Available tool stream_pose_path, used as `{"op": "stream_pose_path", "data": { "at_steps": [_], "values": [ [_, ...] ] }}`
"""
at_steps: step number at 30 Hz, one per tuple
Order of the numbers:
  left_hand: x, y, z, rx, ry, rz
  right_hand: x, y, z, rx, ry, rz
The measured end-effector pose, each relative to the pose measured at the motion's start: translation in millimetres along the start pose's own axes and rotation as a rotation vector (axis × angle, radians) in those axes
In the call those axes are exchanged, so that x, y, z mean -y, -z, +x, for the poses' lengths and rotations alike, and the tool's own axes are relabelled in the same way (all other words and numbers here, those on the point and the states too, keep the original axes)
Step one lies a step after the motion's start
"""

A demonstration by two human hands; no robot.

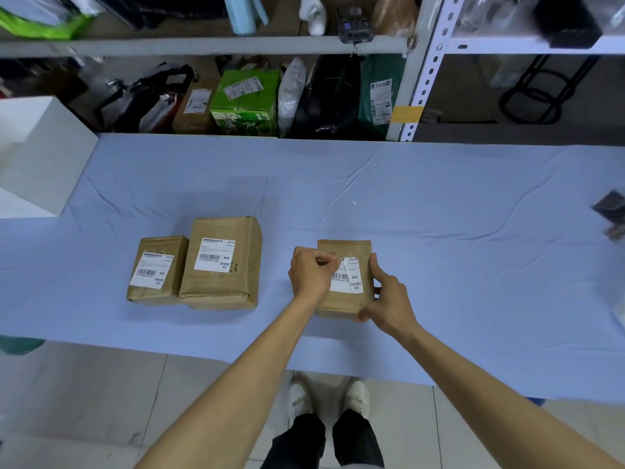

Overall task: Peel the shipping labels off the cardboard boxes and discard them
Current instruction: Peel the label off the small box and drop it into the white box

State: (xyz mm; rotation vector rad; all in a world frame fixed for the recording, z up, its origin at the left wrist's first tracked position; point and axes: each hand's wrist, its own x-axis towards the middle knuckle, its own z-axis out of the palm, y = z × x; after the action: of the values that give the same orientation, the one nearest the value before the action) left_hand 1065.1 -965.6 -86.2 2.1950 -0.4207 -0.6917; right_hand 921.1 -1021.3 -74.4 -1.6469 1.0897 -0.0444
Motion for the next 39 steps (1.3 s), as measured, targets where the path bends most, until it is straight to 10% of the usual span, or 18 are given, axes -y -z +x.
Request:
{"op": "stream_pose_path", "data": {
  "at_steps": [39],
  "values": [
    [2.7, 6.3, -11.6, 0.024, -0.097, -0.089, -0.3, 2.9, -0.3, 0.012, 0.028, -0.019]
  ]
}}
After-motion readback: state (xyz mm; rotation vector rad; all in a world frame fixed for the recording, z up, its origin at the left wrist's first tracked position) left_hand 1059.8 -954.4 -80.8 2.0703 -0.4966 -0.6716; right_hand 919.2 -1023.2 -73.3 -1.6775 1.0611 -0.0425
